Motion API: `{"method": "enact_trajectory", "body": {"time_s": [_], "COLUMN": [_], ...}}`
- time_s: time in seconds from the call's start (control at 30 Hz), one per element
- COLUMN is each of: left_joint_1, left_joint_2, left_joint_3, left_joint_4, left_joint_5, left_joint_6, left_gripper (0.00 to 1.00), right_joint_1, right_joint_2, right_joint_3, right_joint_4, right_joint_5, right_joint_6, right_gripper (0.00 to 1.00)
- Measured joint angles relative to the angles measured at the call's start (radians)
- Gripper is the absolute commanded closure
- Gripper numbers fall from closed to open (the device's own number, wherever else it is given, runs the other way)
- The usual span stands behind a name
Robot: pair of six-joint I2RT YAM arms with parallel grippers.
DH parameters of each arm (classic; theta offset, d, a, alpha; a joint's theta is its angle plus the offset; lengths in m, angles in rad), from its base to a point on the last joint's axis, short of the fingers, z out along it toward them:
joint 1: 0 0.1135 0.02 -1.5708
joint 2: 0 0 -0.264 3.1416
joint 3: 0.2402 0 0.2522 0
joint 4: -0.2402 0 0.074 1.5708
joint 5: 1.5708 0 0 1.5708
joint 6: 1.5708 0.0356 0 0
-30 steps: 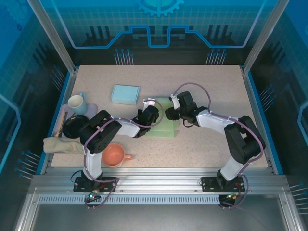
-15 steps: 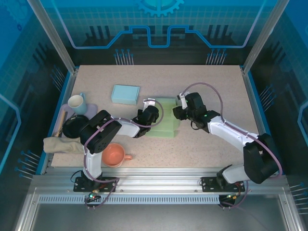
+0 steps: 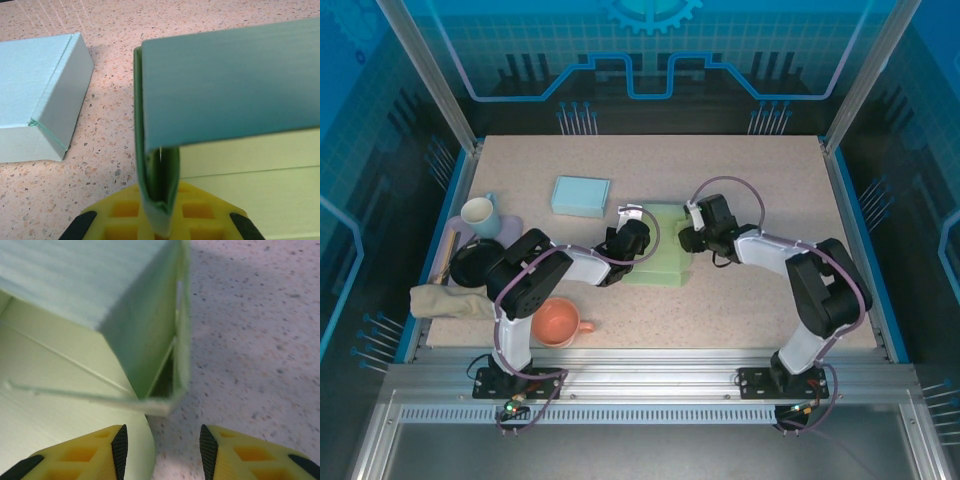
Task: Fold the paper box
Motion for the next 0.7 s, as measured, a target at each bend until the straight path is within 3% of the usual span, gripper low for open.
{"method": "enact_trajectory", "body": {"time_s": [0.4, 0.7], "left_joint_1": [0.000, 0.000], "left_joint_2": [0.000, 0.003], "left_joint_3": [0.000, 0.005], "left_joint_4": [0.000, -0.004], "left_joint_5": [0.000, 0.000], "left_joint_6": [0.000, 0.000], "left_gripper": [1.00, 1.00], "right_joint_1": [0.000, 0.019], "right_joint_2": [0.028, 0.077], "right_joint_3": [0.000, 0.026], "right_joint_4": [0.119, 0.140], "right_joint_5": [-0.076, 0.001], "right_joint_6": [-0.009, 0.019], "right_gripper": [0.63, 0.62]}}
